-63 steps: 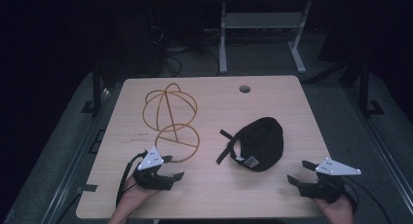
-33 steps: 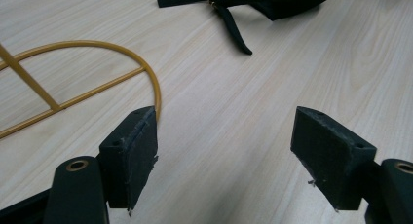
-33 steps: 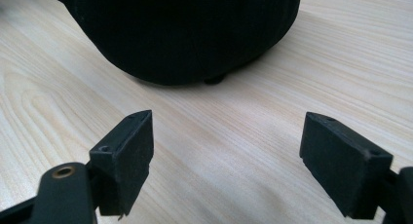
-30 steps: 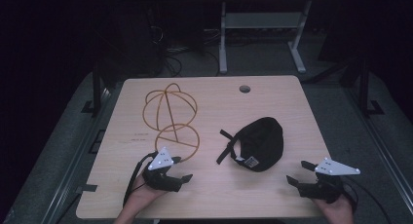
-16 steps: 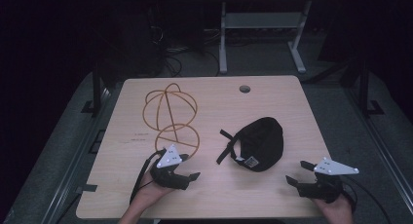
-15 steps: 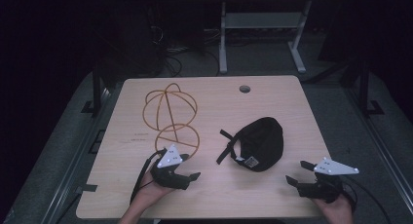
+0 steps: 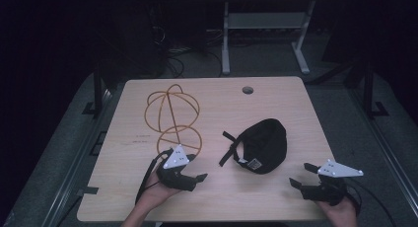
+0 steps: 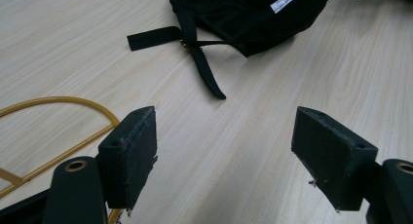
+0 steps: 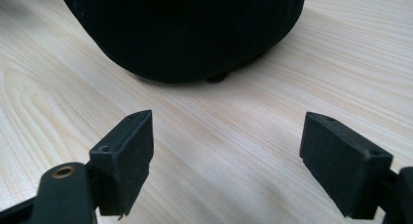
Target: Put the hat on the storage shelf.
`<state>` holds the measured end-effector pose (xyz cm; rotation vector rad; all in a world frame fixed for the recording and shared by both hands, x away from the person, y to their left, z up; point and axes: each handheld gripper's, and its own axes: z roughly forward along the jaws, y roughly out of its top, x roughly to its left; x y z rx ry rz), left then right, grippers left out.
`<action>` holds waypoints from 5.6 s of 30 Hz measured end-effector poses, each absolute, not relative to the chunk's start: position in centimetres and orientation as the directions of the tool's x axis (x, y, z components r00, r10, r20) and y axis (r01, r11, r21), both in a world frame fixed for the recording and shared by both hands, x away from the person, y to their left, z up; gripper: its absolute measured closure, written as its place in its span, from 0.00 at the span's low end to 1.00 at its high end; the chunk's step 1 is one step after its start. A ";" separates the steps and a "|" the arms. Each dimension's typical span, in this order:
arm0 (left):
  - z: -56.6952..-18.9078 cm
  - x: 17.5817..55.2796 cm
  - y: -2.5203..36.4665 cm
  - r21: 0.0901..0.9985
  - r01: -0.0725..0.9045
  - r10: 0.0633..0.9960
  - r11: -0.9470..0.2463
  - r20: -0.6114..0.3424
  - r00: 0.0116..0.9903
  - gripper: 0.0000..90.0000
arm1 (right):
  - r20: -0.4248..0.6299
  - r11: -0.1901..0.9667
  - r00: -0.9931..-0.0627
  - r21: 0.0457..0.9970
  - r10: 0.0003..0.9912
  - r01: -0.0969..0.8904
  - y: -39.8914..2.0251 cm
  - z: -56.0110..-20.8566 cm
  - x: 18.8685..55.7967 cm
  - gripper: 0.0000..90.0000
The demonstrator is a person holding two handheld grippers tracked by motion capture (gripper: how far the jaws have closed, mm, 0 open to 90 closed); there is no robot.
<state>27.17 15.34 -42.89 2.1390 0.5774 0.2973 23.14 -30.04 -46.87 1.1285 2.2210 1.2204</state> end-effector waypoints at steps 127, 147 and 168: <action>-30.5 29.1 1.7 0.857 0.027 0.005 -0.514 -0.029 1.000 0.90 | 0.285 0.082 -0.793 0.919 0.539 0.386 -27.5 -39.7 28.1 0.23; -29.1 28.0 1.1 0.844 -0.053 -0.035 -0.534 0.041 0.999 0.90 | 0.309 0.026 -0.879 0.940 0.363 0.341 -26.1 -40.7 28.1 0.93; -31.1 28.4 5.1 0.832 0.015 0.103 -0.554 0.050 0.993 0.73 | 0.224 0.050 -0.854 0.959 0.470 0.278 -26.8 -38.5 27.7 0.99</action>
